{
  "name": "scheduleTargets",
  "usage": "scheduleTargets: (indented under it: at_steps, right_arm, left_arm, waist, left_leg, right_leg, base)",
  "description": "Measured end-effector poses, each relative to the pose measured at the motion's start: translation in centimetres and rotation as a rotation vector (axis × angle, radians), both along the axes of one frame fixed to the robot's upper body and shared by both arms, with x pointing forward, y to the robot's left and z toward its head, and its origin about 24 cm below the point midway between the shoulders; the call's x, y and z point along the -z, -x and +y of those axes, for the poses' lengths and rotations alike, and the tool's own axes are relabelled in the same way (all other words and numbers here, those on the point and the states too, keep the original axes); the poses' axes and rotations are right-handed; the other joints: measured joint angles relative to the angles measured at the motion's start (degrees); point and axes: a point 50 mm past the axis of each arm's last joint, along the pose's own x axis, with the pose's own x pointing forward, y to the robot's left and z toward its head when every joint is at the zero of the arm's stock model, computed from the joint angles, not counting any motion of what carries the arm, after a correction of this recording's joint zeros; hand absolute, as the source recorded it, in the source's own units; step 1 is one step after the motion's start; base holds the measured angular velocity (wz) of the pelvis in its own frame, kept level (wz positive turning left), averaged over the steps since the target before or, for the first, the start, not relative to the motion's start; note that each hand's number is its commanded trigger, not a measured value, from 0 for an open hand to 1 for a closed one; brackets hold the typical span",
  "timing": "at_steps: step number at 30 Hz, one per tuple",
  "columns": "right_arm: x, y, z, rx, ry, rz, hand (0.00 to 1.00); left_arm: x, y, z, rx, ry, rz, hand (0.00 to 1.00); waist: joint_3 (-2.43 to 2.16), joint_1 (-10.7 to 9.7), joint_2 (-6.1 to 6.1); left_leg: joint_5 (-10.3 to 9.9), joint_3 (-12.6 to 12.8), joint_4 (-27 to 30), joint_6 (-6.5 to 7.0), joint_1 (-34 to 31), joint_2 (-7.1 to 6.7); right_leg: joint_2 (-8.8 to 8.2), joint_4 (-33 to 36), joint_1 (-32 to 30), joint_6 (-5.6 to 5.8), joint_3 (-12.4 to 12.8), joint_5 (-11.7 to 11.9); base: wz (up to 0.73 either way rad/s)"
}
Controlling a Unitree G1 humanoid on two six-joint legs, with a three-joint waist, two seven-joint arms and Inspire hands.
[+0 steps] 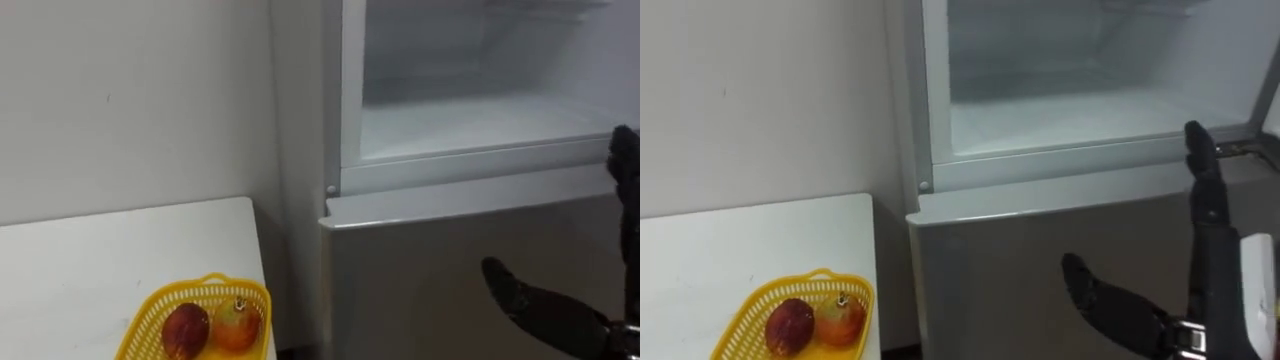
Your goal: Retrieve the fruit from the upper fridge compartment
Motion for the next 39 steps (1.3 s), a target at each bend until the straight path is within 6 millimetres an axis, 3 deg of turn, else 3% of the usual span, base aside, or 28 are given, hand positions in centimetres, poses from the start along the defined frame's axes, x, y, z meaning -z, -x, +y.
scheduleTargets:
  at_steps: [4,8,13,15,18,25,30,36,39]
  right_arm:
    - [2.4,0.1,-1.5,0.071,-0.070,0.093,0.00]
    - [6.8,1.0,-2.9,0.128,-0.125,0.303,0.00]
    - [11.5,2.2,-4.0,0.148,-0.187,0.543,0.00]
    - [13.6,2.8,-4.5,0.165,-0.249,0.639,0.00]
    - [15.2,3.6,-5.0,0.198,-0.408,0.689,0.00]
    - [16.4,5.0,-7.2,0.316,-0.909,0.577,0.00]
    - [16.2,6.0,-9.7,0.421,-1.294,0.355,0.00]
    - [15.0,6.7,-12.9,0.471,-1.605,0.024,0.00]
    - [13.9,6.5,-14.3,0.461,-1.644,-0.119,0.00]
  left_arm:
    - [0.0,0.6,0.1,-0.003,-0.005,0.014,0.00]
    - [-0.1,0.2,0.1,0.000,-0.002,0.000,0.00]
    - [-0.1,-0.3,0.0,0.001,0.003,-0.007,0.00]
    - [-0.2,-0.4,0.0,0.001,0.004,-0.012,0.00]
    - [-0.2,-0.2,0.0,-0.002,0.004,-0.008,0.00]
    - [-0.4,0.8,0.5,-0.050,-0.005,-0.020,0.00]
    - [-0.9,1.1,1.6,-0.143,-0.031,-0.064,0.00]
    - [-1.2,0.9,2.3,-0.193,-0.045,-0.105,0.00]
    - [-1.4,1.1,2.9,-0.226,-0.054,-0.112,0.00]
  waist:
    - [-0.16,-0.8,-0.85]
    - [-0.12,-0.8,-1.07]
    - [0.12,-0.6,-0.69]
    - [0.64,-0.5,-0.65]
    - [0.84,-0.5,-0.71]
    - [0.36,-2.3,-1.07]
    - [0.12,-3.5,-2.44]
    - [0.37,-4.7,-3.57]
    - [0.35,-6.0,-3.59]
  left_leg:
    - [0.0,0.0,0.0,-0.01,0.0,0.00]
    - [-0.1,0.0,-0.3,0.00,-0.2,-0.07]
    - [-0.1,0.0,-0.4,0.01,0.0,-0.03]
    - [-0.1,0.3,-0.5,0.00,0.4,0.02]
    - [-0.1,1.0,-1.0,-0.04,0.4,0.00]
    - [-0.1,0.5,-0.7,-0.03,0.6,-0.09]
    - [-0.1,0.9,-0.4,-0.04,0.3,-0.04]
    - [-0.1,1.2,-0.3,-0.02,-0.4,-0.04]
    - [-0.1,1.2,-0.2,-0.02,-0.7,-0.03]
  right_leg:
    - [0.02,-0.5,0.2,0.03,-0.2,0.0]
    - [0.01,-0.5,0.2,0.11,0.0,0.1]
    - [0.03,-0.3,0.3,0.13,0.0,0.2]
    - [0.05,0.2,0.2,0.12,0.1,0.1]
    - [0.08,0.2,0.0,0.10,0.7,-0.1]
    - [-0.01,-0.5,0.3,0.16,0.5,-0.1]
    - [-0.01,0.5,-0.6,0.06,0.8,-0.5]
    - [0.06,0.7,-1.2,0.07,1.3,-0.5]
    - [0.04,0.7,-1.2,0.07,1.3,-0.4]
  base:
    - [0.00]
    - [0.00]
    - [0.00]
    - [-0.04]
    - [-0.10]
    - [0.03]
    - [-0.03]
    - [-0.03]
    - [0.00]
